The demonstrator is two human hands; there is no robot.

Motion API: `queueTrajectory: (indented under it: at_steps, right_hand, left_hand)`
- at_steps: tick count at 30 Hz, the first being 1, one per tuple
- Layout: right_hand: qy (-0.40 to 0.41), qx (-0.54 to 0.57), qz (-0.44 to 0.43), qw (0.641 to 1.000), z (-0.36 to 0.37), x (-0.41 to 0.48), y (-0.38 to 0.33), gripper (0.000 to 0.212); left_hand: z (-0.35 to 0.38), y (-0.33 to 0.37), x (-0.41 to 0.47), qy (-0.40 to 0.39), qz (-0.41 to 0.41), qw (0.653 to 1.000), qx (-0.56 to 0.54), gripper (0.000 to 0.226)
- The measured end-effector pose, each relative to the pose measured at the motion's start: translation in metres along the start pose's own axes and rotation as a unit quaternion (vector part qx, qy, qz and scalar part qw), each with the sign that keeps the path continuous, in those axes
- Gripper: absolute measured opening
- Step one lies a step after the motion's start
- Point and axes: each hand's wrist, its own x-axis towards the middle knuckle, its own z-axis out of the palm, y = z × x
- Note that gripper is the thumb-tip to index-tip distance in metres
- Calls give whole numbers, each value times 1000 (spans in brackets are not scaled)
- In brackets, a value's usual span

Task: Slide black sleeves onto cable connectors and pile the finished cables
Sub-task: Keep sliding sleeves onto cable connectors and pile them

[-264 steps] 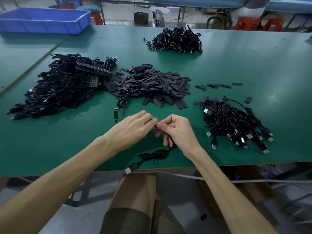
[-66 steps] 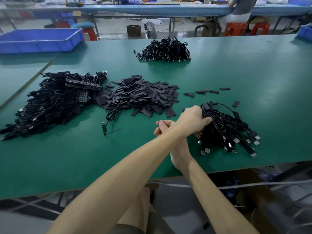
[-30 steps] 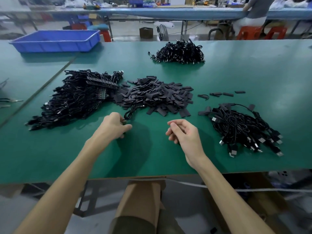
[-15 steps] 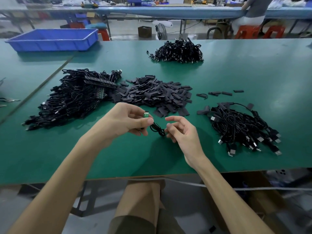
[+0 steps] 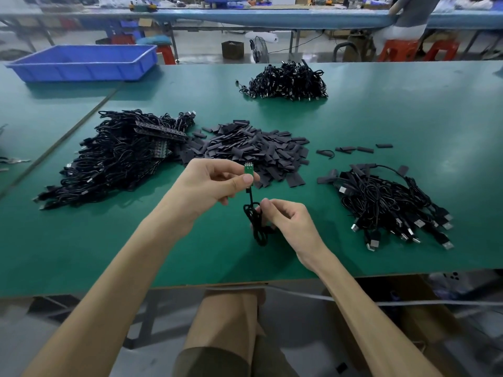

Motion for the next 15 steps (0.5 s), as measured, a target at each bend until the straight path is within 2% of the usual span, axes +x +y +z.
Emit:
queueTrajectory:
  at_steps: [2,7,10,15]
  right_hand:
    - [-16,-11,-4,1000,0,0,-1,56]
    - [-27,-38,-13,999,1,1,-2,42]
    - [-11,-39,-16,999,1,0,-1,24]
    - [26,-52,9,998,0,3,2,30]
  left_hand:
    - [2,-9,5,28,1,1000,4,5]
    - [20,-37,11,27,-54,998,3,11]
    - [30,-51,12,22,-69,997,2,16]
    - [33,-55,18,15,-76,997,-8,19]
